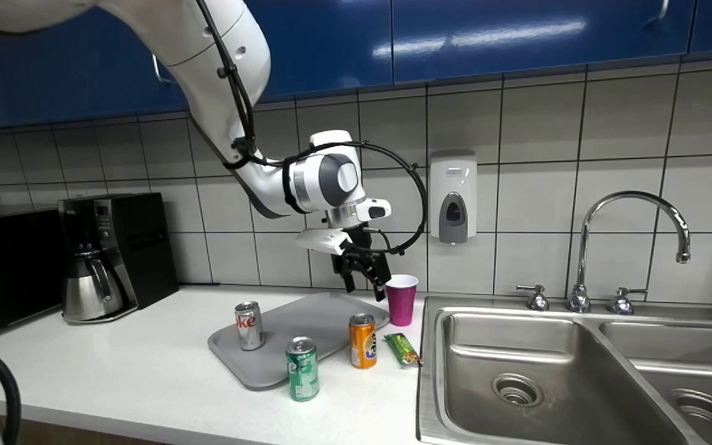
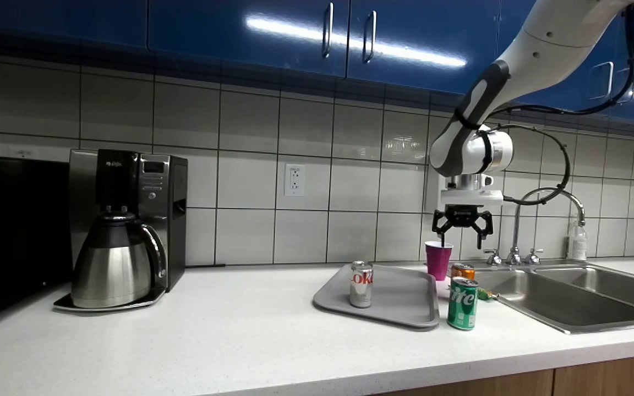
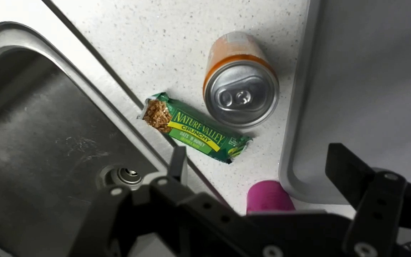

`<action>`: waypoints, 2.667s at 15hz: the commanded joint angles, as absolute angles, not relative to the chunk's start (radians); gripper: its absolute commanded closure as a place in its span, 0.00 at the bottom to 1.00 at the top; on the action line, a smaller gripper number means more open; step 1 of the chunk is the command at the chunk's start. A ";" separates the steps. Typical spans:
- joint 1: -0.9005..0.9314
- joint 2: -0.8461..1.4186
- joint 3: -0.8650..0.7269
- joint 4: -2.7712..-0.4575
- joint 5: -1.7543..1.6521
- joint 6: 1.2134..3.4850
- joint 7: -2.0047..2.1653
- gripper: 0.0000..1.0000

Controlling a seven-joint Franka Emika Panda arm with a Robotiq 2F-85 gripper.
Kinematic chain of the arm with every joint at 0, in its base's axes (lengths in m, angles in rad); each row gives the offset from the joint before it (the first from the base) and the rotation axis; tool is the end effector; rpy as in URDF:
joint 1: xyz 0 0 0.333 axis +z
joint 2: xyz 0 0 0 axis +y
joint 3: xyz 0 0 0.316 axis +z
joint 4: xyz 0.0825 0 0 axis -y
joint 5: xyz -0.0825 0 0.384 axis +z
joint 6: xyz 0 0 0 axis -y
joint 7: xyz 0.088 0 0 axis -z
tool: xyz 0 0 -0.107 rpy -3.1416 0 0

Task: Take the cans off of the tray

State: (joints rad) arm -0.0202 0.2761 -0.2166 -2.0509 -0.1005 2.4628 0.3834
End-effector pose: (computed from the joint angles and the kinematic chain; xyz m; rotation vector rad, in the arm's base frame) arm 0.5874 -0.1374 0.3207 2.9104 -0.7965 0.2255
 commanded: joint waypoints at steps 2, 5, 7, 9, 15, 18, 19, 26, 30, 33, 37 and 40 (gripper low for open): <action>0.008 0.200 -0.205 -2.109 -0.174 2.473 0.434 0.00; 0.027 0.186 -0.187 -2.111 -0.196 2.460 0.433 0.00; 0.040 0.178 -0.173 -2.112 -0.209 2.458 0.435 0.00; 0.051 0.174 -0.157 -2.111 -0.218 2.458 0.435 0.00; 0.075 0.171 -0.115 -2.106 -0.216 2.460 0.426 0.00; 0.084 0.177 -0.096 -2.102 -0.211 2.461 0.416 0.00; 0.087 0.178 -0.089 -2.100 -0.210 2.458 0.414 0.00; 0.112 0.183 -0.046 -2.096 -0.205 2.458 0.395 0.00; 0.129 0.183 -0.020 -2.097 -0.202 2.456 0.380 0.00; 0.154 0.167 0.006 -2.117 -0.204 2.450 0.385 0.00; 0.180 0.167 0.036 -2.132 -0.196 2.452 0.376 0.00; 0.188 0.168 0.049 -2.145 -0.186 2.449 0.372 0.00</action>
